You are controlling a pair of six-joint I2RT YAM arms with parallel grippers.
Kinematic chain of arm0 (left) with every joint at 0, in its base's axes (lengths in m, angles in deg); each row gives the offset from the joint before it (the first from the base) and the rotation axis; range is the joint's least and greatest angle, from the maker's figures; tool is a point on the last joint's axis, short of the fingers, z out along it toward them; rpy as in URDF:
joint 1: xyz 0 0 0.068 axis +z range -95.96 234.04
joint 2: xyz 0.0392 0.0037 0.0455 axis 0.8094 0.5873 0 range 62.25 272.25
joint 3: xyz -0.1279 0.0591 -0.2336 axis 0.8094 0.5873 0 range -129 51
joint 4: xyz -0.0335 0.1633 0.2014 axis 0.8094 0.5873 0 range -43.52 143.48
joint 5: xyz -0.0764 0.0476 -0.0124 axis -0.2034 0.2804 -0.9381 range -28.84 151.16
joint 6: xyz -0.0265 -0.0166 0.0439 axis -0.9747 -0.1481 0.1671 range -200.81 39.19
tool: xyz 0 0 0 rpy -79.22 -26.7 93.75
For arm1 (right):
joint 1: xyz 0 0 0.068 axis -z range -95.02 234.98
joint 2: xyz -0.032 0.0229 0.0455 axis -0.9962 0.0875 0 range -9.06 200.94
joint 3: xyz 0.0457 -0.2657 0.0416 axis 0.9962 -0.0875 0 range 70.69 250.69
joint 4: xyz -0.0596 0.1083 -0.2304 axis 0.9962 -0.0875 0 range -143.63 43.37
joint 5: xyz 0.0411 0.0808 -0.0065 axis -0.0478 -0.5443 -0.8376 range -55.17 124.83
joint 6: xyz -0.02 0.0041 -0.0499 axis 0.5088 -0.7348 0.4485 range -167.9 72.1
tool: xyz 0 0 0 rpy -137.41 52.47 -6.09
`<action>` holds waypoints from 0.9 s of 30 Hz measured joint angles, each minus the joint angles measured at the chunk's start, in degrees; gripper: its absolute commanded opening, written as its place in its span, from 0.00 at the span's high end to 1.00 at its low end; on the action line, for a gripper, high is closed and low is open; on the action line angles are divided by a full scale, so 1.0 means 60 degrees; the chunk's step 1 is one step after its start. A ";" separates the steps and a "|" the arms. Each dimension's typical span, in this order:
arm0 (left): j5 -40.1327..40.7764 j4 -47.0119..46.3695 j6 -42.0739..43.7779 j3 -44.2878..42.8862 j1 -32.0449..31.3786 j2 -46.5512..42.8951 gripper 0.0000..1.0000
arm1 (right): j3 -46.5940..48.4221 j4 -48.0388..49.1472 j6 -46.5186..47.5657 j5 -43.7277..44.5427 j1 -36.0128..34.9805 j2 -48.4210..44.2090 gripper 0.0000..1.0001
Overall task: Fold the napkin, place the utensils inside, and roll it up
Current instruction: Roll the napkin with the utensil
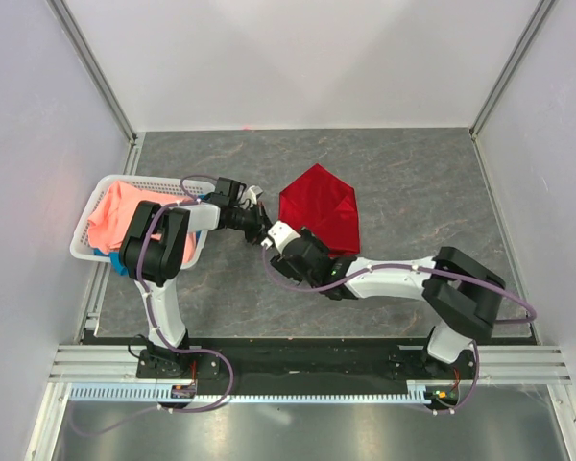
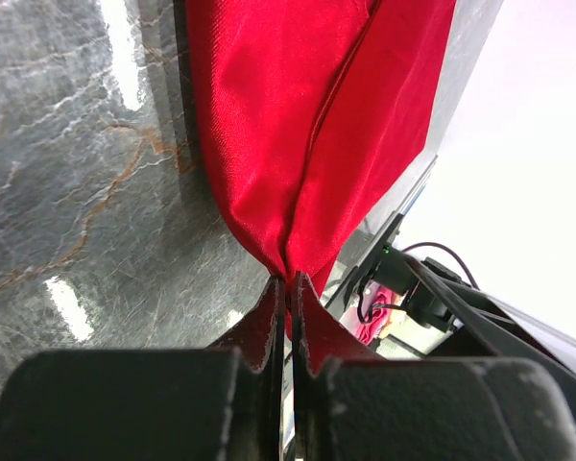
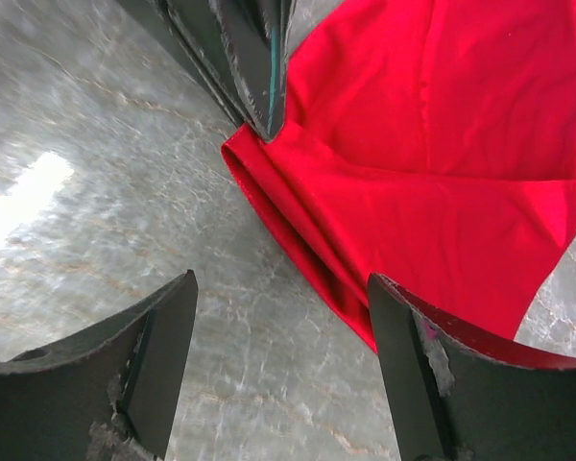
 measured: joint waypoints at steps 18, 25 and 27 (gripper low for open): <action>-0.0240 0.0018 0.0000 0.0000 0.0350 0.0062 0.98 | 0.0404 0.1785 0.1384 0.1880 -0.0146 0.2218 0.25; -0.0262 0.0018 0.0000 0.0000 0.0452 0.0062 0.98 | -0.0200 0.2193 0.1337 0.2422 -0.0142 0.2025 0.32; -0.0262 0.0015 0.0004 0.0004 0.0452 0.0062 0.98 | -0.0284 0.2208 0.1311 0.2506 -0.0142 0.1993 0.35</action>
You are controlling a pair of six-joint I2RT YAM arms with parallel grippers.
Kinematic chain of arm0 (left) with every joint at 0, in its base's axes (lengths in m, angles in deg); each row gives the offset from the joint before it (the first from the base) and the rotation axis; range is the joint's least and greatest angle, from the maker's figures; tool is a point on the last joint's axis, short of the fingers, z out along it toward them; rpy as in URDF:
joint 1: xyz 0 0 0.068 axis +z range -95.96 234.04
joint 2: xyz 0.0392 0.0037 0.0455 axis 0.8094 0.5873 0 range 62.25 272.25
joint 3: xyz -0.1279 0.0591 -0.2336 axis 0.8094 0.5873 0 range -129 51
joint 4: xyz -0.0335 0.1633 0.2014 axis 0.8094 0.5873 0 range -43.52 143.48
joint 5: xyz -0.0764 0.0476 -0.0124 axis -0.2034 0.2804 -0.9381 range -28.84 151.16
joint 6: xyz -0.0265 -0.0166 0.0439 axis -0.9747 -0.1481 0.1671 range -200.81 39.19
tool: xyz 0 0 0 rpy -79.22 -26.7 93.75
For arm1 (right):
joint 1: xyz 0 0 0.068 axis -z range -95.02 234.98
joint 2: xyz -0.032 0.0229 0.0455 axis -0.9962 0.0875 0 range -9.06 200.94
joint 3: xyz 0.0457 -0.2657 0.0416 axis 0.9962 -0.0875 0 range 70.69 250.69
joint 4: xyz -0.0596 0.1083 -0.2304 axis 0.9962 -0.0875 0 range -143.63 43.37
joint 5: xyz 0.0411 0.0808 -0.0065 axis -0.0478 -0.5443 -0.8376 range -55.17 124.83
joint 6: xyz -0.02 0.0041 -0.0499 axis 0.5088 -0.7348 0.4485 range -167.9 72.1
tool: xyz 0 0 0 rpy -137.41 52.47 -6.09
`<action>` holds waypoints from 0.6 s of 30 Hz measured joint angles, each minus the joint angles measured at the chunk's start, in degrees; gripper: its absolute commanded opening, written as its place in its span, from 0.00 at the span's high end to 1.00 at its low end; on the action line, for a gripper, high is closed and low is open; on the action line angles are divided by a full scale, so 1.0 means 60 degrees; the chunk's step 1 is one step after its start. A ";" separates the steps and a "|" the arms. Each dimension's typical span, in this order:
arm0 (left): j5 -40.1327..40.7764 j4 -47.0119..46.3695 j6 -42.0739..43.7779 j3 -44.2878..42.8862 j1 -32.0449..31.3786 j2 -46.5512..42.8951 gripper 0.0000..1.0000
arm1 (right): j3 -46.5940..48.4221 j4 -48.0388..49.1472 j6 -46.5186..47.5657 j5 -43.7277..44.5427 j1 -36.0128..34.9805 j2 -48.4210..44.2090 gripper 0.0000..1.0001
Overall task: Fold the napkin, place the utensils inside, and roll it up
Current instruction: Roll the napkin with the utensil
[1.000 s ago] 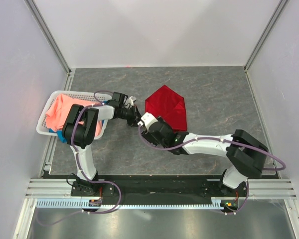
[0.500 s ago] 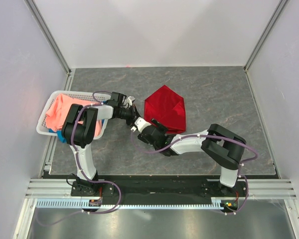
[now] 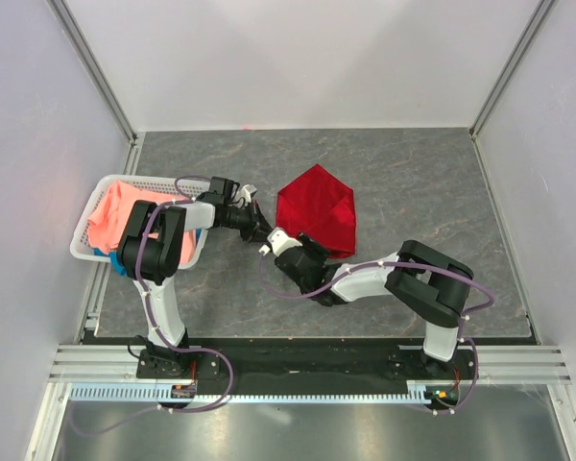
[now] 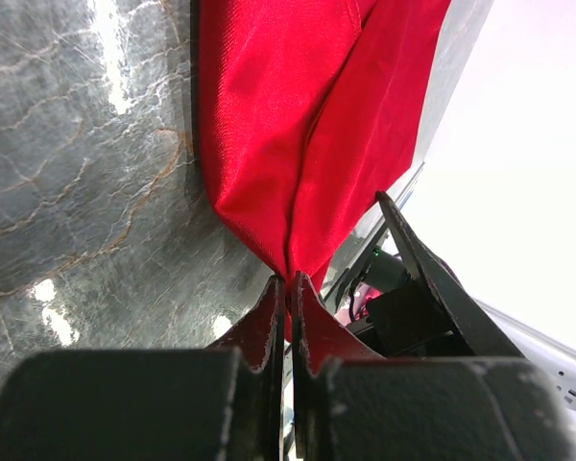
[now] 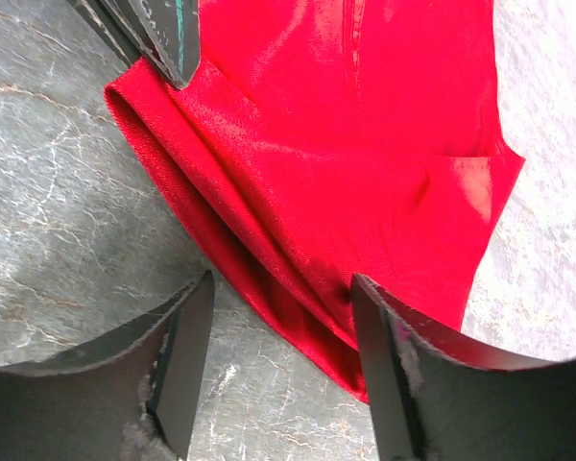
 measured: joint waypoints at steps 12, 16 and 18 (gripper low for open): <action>-0.0062 -0.0015 0.0000 -0.0007 0.0018 0.0138 0.98 | 0.0066 -0.0091 -0.0113 -0.0076 0.0182 0.0208 0.62; -0.0062 -0.0022 0.0000 -0.0007 0.0018 0.0138 0.87 | 0.0335 -0.0350 0.0076 -0.0302 0.0266 0.0386 0.69; -0.0062 -0.0025 0.0011 -0.0007 0.0018 0.0138 0.81 | 0.0463 -0.0455 0.0200 -0.0401 0.0302 0.0459 0.74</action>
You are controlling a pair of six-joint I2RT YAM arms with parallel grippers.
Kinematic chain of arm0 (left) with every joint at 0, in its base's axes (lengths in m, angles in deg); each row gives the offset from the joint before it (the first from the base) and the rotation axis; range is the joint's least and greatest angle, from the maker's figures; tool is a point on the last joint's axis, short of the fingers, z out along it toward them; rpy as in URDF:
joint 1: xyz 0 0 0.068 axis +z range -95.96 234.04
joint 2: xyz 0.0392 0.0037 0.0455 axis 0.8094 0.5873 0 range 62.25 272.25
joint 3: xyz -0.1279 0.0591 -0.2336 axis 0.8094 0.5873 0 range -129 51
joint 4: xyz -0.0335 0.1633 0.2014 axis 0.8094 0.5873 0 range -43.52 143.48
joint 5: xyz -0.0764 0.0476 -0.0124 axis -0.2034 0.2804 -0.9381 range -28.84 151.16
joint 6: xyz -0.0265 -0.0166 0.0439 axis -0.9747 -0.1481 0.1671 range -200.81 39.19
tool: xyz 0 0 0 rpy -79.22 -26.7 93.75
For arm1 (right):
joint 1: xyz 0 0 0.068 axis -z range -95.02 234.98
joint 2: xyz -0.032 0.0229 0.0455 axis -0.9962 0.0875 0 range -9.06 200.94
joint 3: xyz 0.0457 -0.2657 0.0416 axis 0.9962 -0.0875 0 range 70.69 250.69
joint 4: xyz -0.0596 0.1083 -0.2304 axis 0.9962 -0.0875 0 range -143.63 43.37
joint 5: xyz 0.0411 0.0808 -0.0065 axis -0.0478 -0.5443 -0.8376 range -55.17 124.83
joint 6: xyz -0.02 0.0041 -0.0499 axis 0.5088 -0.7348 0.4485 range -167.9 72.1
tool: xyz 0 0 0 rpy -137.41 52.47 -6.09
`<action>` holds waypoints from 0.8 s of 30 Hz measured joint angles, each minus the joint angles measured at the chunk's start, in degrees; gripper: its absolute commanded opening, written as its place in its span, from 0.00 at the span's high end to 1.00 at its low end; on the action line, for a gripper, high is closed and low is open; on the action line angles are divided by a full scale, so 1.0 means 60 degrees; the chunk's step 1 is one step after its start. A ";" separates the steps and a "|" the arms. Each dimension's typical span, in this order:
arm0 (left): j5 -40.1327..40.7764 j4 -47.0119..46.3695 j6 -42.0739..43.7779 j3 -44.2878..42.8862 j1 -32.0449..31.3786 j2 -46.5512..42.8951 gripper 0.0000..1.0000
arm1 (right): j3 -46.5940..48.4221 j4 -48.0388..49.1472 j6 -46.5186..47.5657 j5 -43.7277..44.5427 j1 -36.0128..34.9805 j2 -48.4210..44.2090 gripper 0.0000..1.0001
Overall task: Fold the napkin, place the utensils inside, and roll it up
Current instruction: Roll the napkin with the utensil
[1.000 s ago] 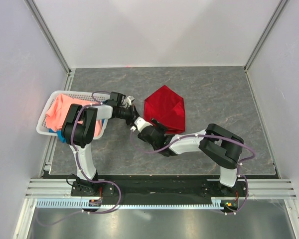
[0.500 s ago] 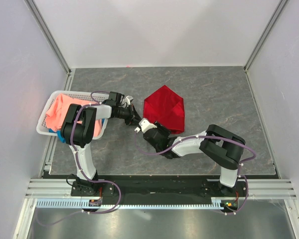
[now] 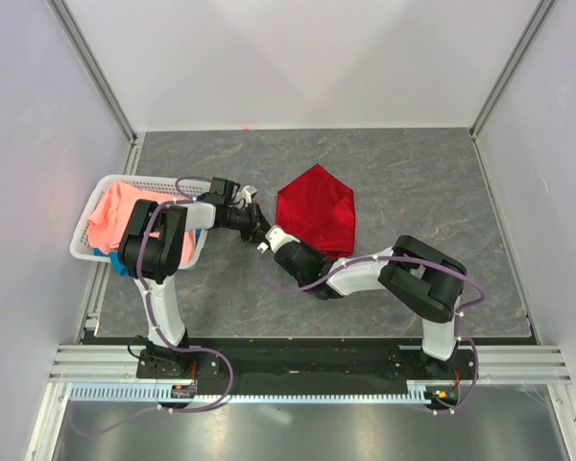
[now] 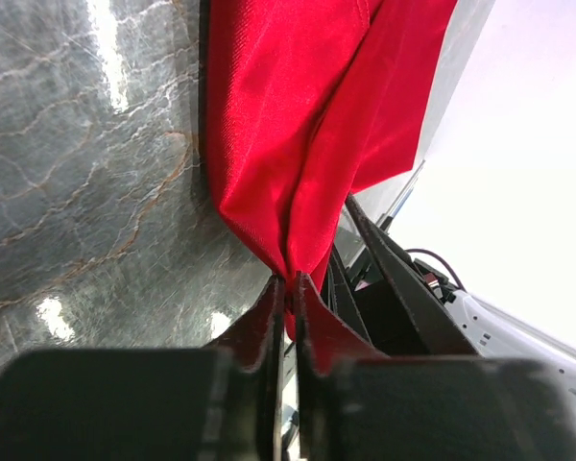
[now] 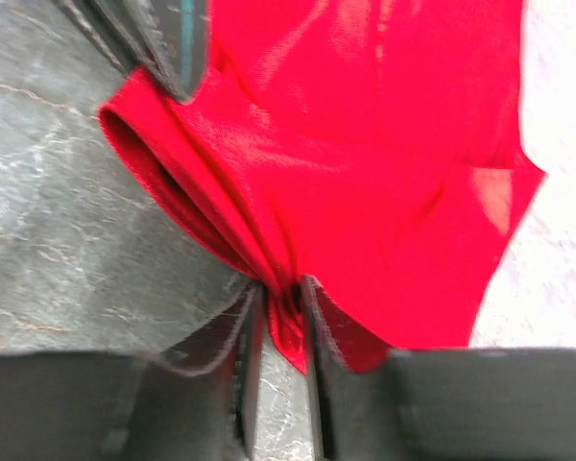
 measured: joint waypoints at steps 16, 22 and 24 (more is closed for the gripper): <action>0.0914 0.0499 0.0288 -0.0022 0.0025 -0.0616 0.32 | 0.1406 -0.3133 -0.0076 -0.3829 0.1661 -0.0375 1.00; 0.1774 0.0656 0.0514 -0.0015 0.0022 -0.1606 0.31 | 0.2029 -0.4575 -0.0372 -0.5253 0.2222 -0.0401 1.00; 0.2178 0.0659 0.0619 0.0047 -0.0036 -0.2106 0.31 | 0.2259 -0.5125 -0.0477 -0.5690 0.2342 -0.0401 1.00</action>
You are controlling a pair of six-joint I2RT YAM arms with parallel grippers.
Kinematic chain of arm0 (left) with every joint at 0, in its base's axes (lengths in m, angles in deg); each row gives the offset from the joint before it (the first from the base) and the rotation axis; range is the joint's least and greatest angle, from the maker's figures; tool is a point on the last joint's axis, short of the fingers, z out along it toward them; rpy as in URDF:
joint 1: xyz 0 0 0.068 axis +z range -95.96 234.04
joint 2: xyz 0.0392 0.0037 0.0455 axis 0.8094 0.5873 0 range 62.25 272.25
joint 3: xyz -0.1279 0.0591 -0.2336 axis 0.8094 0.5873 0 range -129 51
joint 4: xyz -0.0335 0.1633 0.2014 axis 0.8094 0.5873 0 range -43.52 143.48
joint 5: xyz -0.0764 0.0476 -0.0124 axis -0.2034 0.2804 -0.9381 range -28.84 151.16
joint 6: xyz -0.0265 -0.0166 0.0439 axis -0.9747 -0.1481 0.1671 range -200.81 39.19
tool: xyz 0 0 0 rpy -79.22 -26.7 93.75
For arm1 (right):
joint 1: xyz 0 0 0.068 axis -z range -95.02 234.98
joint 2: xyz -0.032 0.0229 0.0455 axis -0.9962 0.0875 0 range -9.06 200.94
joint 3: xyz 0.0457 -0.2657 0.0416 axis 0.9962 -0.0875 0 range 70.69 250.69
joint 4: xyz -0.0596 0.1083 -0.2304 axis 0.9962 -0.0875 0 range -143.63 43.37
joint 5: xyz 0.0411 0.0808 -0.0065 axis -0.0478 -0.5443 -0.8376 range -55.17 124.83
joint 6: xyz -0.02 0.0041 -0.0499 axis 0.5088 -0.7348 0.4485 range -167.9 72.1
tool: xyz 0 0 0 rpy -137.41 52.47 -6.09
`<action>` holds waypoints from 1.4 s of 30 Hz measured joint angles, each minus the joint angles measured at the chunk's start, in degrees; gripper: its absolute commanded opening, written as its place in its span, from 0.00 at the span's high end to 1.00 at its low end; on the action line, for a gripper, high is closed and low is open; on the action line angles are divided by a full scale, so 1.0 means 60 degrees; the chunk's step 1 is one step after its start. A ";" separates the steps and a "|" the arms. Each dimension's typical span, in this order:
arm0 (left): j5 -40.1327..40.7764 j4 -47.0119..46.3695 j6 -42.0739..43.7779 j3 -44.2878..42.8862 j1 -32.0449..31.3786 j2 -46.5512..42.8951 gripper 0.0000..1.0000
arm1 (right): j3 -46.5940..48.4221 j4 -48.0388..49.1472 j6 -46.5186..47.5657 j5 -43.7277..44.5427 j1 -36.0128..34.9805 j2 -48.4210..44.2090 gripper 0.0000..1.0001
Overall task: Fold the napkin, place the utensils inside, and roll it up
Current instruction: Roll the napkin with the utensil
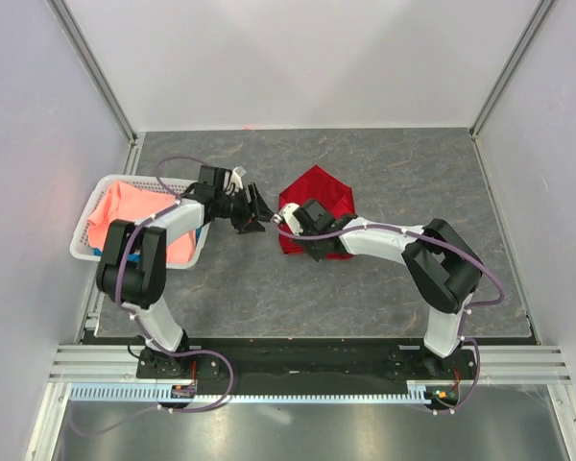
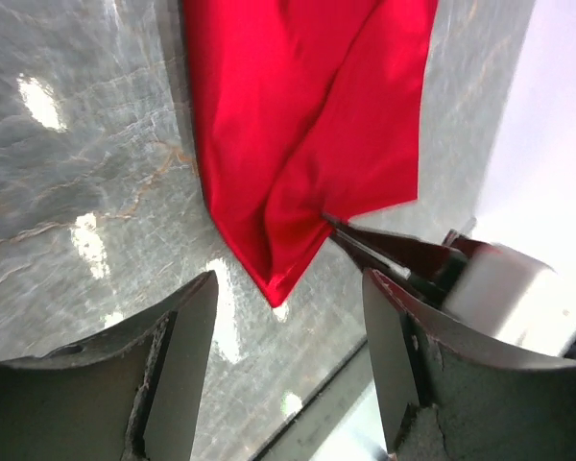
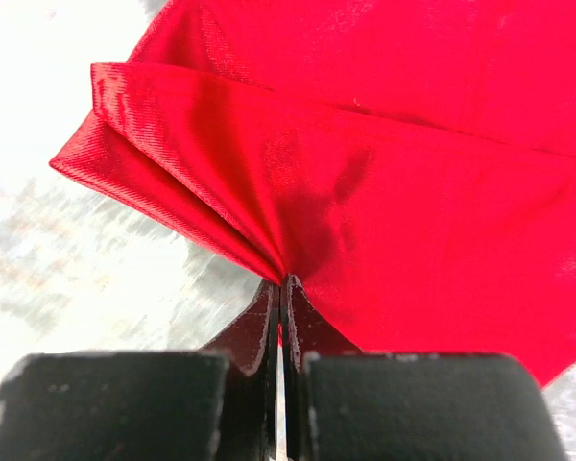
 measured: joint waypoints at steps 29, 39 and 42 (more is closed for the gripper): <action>0.3147 -0.6043 0.2299 0.5166 -0.3268 -0.3304 0.29 | 0.3676 -0.5122 -0.0998 -0.5173 0.1687 0.2535 1.00; 0.3279 -0.6750 0.3697 0.5067 -0.3544 -0.2754 0.28 | 0.4051 -0.5555 -0.1038 -0.6018 0.1931 0.2983 1.00; 0.3224 -0.6954 0.3876 0.5038 -0.3552 -0.2568 0.27 | 0.4105 -0.5628 -0.1038 -0.6156 0.1982 0.3071 1.00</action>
